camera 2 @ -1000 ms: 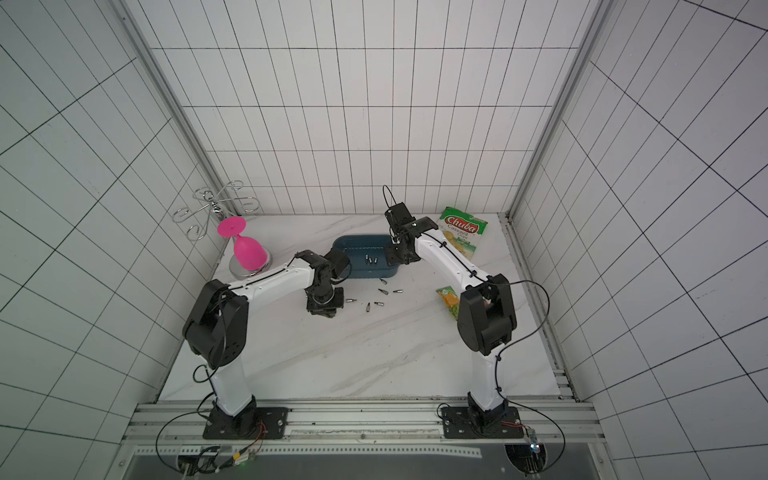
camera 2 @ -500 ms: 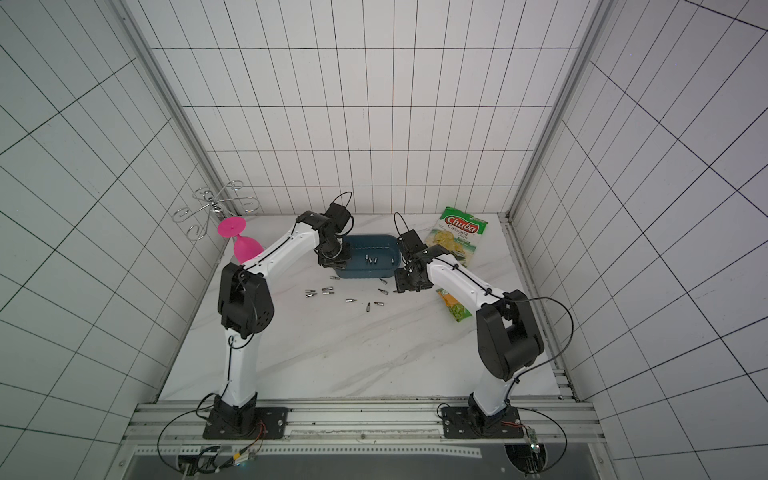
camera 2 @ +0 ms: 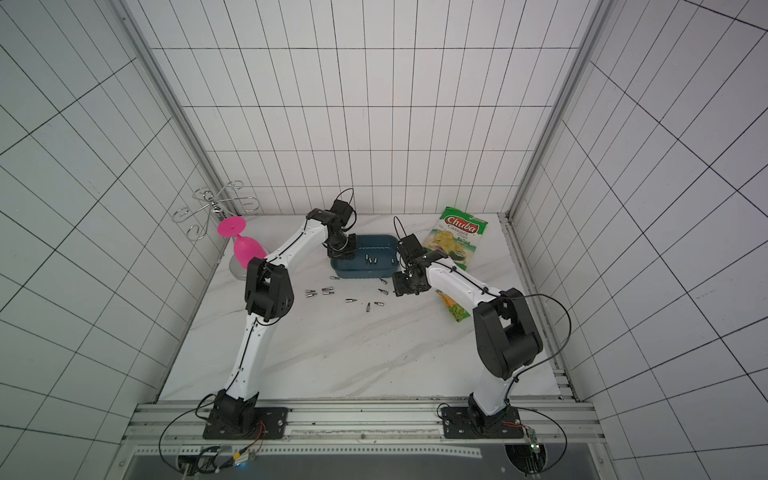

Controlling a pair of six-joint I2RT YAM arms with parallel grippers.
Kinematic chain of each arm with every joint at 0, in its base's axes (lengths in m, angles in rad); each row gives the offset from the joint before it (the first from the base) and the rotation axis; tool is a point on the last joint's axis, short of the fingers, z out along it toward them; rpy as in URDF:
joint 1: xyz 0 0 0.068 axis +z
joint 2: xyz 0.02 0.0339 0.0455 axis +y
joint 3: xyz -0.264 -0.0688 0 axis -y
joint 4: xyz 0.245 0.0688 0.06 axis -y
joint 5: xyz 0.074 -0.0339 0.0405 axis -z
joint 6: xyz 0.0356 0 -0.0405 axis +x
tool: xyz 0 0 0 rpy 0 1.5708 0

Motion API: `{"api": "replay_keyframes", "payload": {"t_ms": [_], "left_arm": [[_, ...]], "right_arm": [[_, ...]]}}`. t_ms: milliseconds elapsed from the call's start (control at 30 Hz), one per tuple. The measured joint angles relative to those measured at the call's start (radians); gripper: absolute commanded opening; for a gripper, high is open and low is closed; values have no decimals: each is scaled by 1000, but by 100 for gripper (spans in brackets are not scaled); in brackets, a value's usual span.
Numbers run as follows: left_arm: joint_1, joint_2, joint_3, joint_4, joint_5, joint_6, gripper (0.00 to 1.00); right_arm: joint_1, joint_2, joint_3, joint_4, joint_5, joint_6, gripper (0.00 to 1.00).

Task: Put the bit on the desktop into the storage box
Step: Place the screwdriver bit in the storage box.

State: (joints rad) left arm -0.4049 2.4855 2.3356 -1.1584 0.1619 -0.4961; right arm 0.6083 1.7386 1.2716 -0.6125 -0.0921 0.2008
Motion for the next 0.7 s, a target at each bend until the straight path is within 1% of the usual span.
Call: {"api": "replay_keyframes", "payload": {"t_ms": [300,700], "left_arm": [[1,54,29,43,0,-1,0],[-1,102,53,79,5,-9,0]], "right_arm": [[107,34,0,31,-39,-41,57],[140,87,0,48,-51,-55,53]]}}
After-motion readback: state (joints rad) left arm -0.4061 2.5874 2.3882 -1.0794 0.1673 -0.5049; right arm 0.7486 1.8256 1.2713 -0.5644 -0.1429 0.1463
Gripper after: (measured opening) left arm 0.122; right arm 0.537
